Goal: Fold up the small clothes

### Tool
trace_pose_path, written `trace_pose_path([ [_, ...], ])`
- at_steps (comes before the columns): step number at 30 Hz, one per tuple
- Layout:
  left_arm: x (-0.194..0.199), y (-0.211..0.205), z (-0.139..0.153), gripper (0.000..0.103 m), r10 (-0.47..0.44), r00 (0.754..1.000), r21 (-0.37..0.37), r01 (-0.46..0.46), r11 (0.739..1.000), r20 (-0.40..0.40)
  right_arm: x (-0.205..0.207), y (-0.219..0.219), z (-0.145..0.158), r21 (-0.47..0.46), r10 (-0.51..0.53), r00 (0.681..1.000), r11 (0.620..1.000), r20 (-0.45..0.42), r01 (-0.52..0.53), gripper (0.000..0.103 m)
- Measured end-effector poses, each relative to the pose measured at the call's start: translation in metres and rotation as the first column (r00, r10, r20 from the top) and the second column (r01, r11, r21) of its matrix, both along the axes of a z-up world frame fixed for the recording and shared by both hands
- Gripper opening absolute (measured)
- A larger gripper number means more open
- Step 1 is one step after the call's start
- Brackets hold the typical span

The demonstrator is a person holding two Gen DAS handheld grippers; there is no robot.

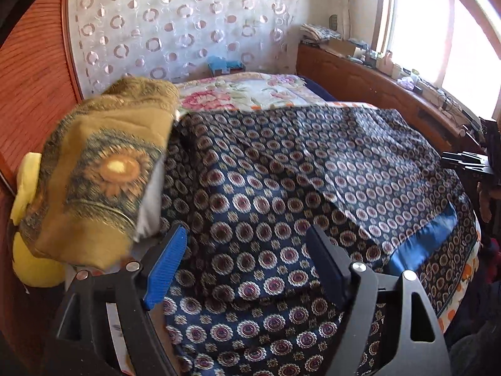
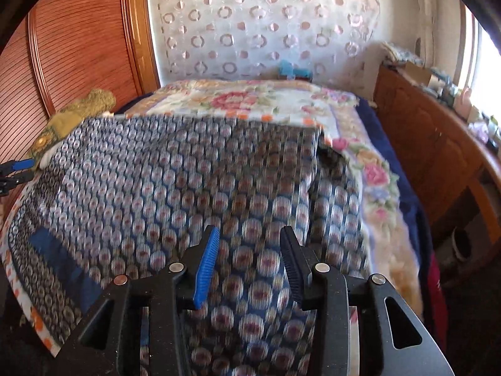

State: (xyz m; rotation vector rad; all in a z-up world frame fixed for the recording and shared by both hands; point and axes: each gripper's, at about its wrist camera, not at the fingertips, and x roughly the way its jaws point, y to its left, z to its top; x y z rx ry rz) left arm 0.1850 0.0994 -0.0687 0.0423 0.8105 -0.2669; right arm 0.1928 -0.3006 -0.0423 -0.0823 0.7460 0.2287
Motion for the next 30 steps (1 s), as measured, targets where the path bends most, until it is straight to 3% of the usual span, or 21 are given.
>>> trace_pose_path([
  [6,0.005,0.003,-0.02,0.079,0.038,0.997,0.008,-0.038,0.999,-0.061,-0.018,-0.02,-0.01,-0.008,-0.056,0.998,0.998,-0.028,0.055,0.042],
  [14,0.005,0.013,-0.027,0.078,0.068,0.995,-0.005,-0.069,0.998,-0.078,-0.031,-0.024,-0.025,-0.019,-0.068,0.997,0.998,-0.03,0.067,0.042],
  [16,0.004,0.013,-0.027,0.07,0.065,0.995,-0.003,-0.065,0.998,-0.073,-0.031,-0.025,-0.027,-0.014,-0.069,0.997,0.998,-0.022,0.069,0.043],
  [19,0.003,0.013,-0.027,0.069,0.063,0.995,0.004,-0.063,0.998,-0.072,-0.036,-0.022,-0.035,-0.021,-0.071,0.997,0.997,-0.003,0.071,0.043],
  [24,0.004,0.012,-0.024,0.054,0.041,0.997,0.001,-0.041,0.999,-0.07,-0.035,-0.019,-0.044,0.019,-0.075,0.997,0.997,0.001,0.075,0.043],
  [30,0.013,0.008,-0.029,0.054,0.052,0.995,0.019,-0.051,0.999,-0.087,-0.033,-0.026,-0.049,0.09,-0.072,0.997,0.993,-0.006,0.072,0.043],
])
